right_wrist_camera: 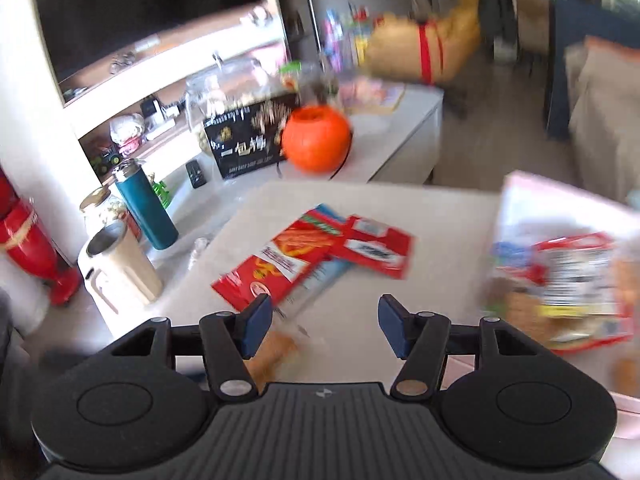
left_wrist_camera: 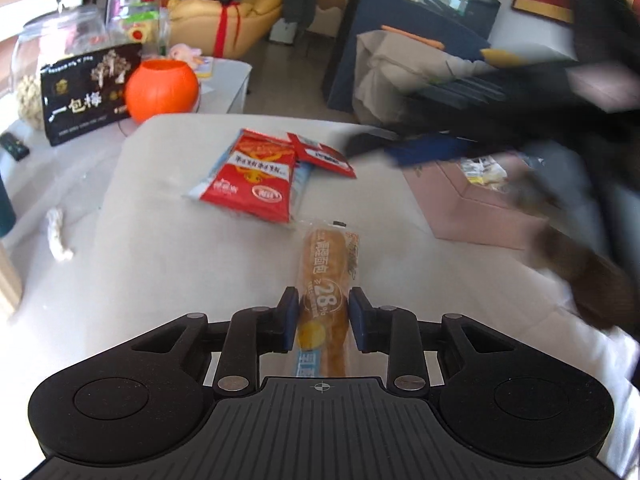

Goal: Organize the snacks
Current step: 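Grasp the long bread loaf with left while right grasps the red spicy-strip packet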

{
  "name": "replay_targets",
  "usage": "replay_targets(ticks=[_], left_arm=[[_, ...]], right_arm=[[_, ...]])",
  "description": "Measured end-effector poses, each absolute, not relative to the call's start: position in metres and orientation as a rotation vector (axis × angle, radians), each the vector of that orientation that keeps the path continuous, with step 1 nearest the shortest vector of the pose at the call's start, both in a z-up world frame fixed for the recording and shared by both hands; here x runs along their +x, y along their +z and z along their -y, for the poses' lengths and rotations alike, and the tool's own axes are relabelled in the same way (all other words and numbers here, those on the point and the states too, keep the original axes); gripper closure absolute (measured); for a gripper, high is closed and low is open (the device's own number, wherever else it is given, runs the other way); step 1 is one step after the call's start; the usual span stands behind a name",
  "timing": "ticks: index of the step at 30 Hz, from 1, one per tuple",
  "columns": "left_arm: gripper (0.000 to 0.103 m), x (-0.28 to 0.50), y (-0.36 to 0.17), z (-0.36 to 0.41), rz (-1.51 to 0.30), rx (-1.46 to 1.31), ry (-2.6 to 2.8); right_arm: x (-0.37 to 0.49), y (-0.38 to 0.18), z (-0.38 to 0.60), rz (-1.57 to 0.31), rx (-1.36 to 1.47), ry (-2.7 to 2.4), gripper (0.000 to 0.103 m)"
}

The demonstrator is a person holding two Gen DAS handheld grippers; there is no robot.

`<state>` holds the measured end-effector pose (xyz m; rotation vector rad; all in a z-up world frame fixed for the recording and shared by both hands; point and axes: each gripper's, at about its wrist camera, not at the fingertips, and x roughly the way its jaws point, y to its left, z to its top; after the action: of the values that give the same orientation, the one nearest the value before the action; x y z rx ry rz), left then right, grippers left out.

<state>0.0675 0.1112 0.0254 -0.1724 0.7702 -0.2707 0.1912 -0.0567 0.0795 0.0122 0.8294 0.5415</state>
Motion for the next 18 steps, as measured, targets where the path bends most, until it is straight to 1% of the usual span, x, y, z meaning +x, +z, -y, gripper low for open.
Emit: replay_targets(ticks=[5, 8, 11, 14, 16, 18], left_arm=[[0.07, 0.063, 0.024, -0.11, -0.754, -0.164, -0.265], [0.07, 0.06, 0.022, -0.113, -0.755, -0.179, -0.258], [0.068, 0.056, 0.022, -0.116, -0.754, -0.186, -0.252], [0.068, 0.058, 0.02, -0.117, -0.757, -0.199, -0.257], [0.068, 0.059, 0.02, -0.117, -0.756, -0.195, -0.254], [0.068, 0.06, 0.02, -0.116, -0.758, -0.19, -0.252]], right_arm=[[0.256, 0.056, -0.011, -0.966, 0.062, 0.455, 0.044], [0.274, 0.041, -0.052, -1.002, -0.046, 0.385, 0.044], [0.271, 0.039, -0.061, -0.982, -0.118, 0.411, 0.043], [0.26, 0.039, -0.039, -0.998, -0.099, 0.472, 0.053], [0.244, 0.042, -0.021, -0.99, -0.13, 0.493, 0.08], [0.225, 0.043, -0.005, -0.998, -0.18, 0.516, 0.096]])
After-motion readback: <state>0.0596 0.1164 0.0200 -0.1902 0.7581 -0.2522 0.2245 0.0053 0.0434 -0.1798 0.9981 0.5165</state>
